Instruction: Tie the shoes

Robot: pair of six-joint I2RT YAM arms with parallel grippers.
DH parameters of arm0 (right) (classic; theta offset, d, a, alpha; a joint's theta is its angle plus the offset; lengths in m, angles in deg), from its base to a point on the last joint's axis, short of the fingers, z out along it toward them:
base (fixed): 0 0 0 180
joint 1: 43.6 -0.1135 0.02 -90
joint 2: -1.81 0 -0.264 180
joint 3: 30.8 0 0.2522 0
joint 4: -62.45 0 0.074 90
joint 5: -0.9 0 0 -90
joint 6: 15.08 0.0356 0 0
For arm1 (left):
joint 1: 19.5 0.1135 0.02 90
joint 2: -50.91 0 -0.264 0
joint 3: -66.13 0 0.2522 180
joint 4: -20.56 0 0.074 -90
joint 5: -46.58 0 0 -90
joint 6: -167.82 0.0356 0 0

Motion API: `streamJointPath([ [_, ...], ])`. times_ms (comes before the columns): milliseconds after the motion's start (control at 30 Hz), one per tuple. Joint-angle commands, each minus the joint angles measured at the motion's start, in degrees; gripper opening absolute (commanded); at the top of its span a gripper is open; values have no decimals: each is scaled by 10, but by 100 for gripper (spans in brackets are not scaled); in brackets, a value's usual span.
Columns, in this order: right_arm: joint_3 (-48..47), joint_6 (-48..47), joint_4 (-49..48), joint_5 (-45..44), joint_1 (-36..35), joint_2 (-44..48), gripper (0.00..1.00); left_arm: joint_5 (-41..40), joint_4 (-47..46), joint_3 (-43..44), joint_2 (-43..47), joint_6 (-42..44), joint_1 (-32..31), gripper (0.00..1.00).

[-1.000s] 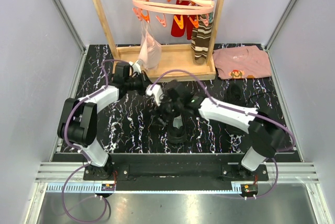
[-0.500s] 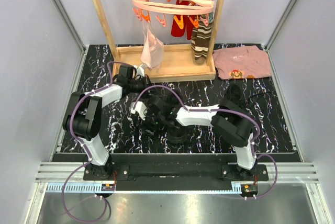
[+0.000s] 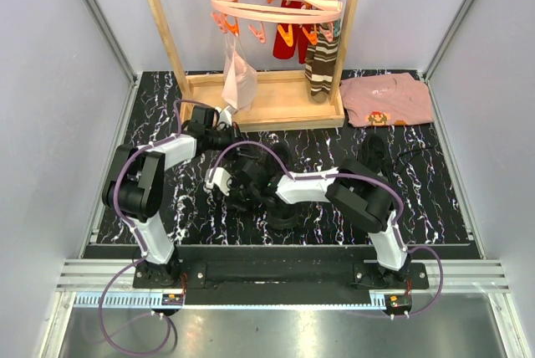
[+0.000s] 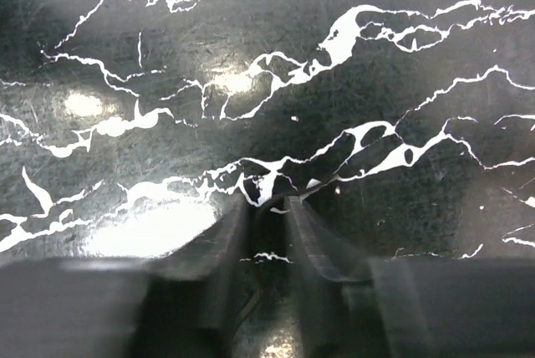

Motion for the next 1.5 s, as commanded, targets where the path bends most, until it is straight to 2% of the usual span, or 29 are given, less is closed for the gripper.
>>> streamJointPath([
  [0, -7, -28, -11, -63, -2, -15, 17, 18, -10, 25, -6, 10, 0, 0],
  [33, -6, -23, -8, -70, -1, 4, 0, 16, -10, 24, -5, 9, 0, 0],
  [267, -32, 16, 36, -78, -1, 133, 0, 11, -3, 33, 3, 11, 0, 0],
  [433, -18, 26, 97, -89, 11, 257, 0, -5, 21, 37, 53, 38, 0, 0],
  [600, 6, 55, 184, -105, 54, 353, 0, -47, 99, 64, 115, 109, 0, 0],
  [800, 20, 99, 269, -137, 152, 485, 0, -71, 207, 109, 189, 217, 24, 0],
  [900, 50, 100, 293, -167, 165, 537, 0, -94, 251, 131, 215, 272, 37, 0],
  [1033, 82, 101, 323, -225, 181, 586, 0, -126, 298, 144, 241, 335, 54, 0],
  [1167, 96, 103, 353, -280, 204, 627, 0, -141, 316, 148, 255, 363, 90, 0],
  [1467, 171, 87, 387, -334, 248, 672, 0, -113, 359, 151, 247, 396, 168, 0],
])
